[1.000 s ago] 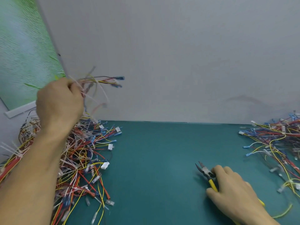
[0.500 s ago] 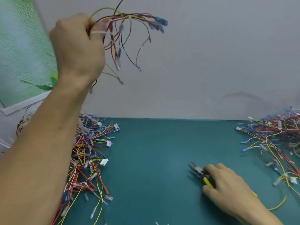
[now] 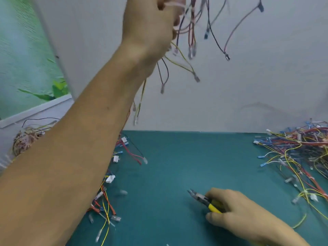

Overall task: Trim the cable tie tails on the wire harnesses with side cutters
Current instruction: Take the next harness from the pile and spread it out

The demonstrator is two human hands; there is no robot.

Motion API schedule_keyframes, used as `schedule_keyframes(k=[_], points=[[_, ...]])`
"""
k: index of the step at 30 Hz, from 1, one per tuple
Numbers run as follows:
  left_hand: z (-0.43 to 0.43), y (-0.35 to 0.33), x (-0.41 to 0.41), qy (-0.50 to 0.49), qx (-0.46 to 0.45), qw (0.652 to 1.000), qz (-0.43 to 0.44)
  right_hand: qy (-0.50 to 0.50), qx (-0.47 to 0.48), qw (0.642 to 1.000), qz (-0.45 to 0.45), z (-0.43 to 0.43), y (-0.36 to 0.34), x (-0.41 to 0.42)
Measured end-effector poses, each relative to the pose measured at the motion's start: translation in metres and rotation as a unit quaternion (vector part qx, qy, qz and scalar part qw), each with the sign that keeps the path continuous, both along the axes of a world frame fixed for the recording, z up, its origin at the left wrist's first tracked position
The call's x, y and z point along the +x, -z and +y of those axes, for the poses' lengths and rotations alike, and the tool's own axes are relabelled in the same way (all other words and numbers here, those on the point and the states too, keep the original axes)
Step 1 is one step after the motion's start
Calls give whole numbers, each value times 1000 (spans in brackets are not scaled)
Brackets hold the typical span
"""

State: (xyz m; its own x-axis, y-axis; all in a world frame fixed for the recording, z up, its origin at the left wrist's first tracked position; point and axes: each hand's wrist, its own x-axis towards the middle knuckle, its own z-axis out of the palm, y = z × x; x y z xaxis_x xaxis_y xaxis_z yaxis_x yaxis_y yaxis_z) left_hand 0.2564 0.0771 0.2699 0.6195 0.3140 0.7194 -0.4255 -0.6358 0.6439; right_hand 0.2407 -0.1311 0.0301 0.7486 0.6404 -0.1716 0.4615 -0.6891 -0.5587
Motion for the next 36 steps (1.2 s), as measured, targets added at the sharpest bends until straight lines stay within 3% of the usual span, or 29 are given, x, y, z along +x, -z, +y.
schedule_keyframes(k=[2,5,8,11,14,18,21,24,28,33,36], points=[[-17,26,15,49,-13,998,40,28,22,999,40,-5,-7,6],[-40,85,39,71,32,981,178,50,43,993,97,-25,-21,16],[-59,139,48,58,113,956,264,-17,56,984,169,-53,-36,25],[-68,185,41,68,103,938,323,-52,58,976,201,-75,-42,32],[-75,217,29,54,81,941,325,47,134,970,199,-81,-33,44],[-88,244,8,73,88,945,306,277,308,874,252,-66,-17,52],[-91,255,-4,80,145,944,286,320,337,841,277,-55,-19,48],[-88,259,-10,77,165,948,260,321,318,868,204,-51,-22,45],[-84,258,-18,103,189,939,269,304,151,940,26,-48,-16,42],[-56,245,-38,124,237,911,315,323,10,943,-77,-52,-10,45],[-13,229,-58,54,270,903,330,299,21,930,-214,-58,-8,48]])
